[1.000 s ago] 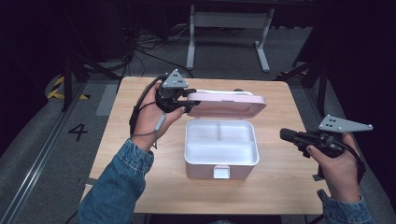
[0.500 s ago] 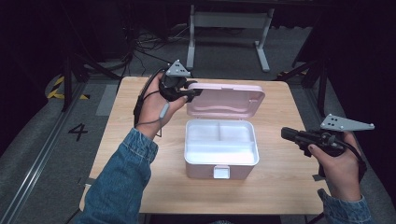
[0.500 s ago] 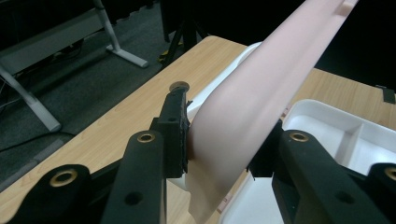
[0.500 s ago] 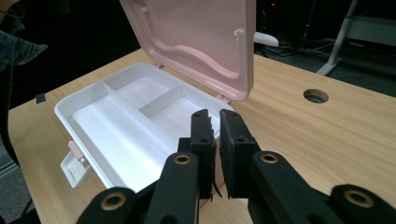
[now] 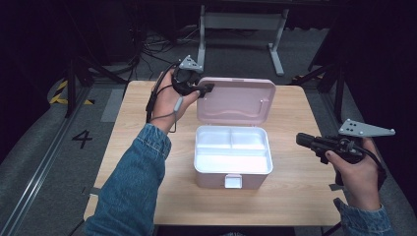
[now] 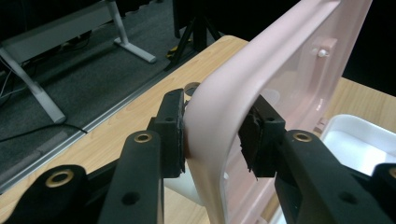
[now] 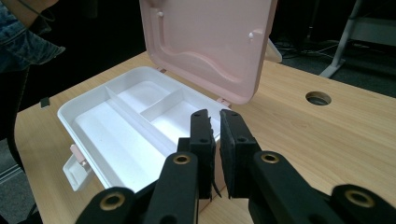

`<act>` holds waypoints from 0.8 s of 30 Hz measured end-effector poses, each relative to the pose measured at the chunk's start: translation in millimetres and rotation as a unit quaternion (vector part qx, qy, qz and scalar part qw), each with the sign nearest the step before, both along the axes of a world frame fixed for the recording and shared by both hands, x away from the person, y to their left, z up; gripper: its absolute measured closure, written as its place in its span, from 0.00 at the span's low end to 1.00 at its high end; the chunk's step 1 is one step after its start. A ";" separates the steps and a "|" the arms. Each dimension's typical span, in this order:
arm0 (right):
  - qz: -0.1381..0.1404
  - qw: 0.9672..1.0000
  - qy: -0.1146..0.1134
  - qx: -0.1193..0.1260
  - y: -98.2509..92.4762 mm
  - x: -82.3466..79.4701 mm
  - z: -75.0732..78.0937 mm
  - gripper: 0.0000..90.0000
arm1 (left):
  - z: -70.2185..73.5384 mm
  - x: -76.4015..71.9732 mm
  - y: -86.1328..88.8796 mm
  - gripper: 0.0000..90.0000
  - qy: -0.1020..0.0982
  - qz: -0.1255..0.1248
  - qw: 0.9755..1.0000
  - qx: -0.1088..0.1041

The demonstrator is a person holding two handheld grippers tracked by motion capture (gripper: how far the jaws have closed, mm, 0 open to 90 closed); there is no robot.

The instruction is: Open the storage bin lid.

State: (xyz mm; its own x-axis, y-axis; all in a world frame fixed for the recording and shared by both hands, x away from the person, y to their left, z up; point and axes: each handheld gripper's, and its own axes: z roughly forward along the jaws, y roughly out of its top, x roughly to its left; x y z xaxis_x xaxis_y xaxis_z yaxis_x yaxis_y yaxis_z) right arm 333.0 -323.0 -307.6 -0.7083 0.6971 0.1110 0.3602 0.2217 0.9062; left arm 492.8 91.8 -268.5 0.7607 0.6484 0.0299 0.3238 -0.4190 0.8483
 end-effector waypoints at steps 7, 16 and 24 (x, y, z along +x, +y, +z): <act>-0.001 1.000 0.001 0.005 -5.2 0.9 -0.1 0.94 | -4.2 11.9 -2.2 0.68 0.013 0.011 1.000 -0.001; -0.005 1.000 0.002 0.008 -8.3 2.0 -0.4 0.93 | -15.4 31.0 -3.2 0.65 0.034 0.022 0.999 -0.026; -0.004 1.000 0.008 0.006 -7.4 4.4 -3.1 0.92 | -24.3 40.1 -7.7 0.58 0.037 0.033 0.999 -0.022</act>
State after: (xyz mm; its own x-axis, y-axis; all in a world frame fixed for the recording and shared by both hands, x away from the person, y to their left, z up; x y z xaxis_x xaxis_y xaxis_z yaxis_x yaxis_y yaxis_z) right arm 337.3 -330.4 -310.7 -0.7008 0.7015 0.1297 0.3756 0.2083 0.9031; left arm 532.8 84.1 -292.8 0.7154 0.6965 -0.0548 0.4122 -0.3574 0.8381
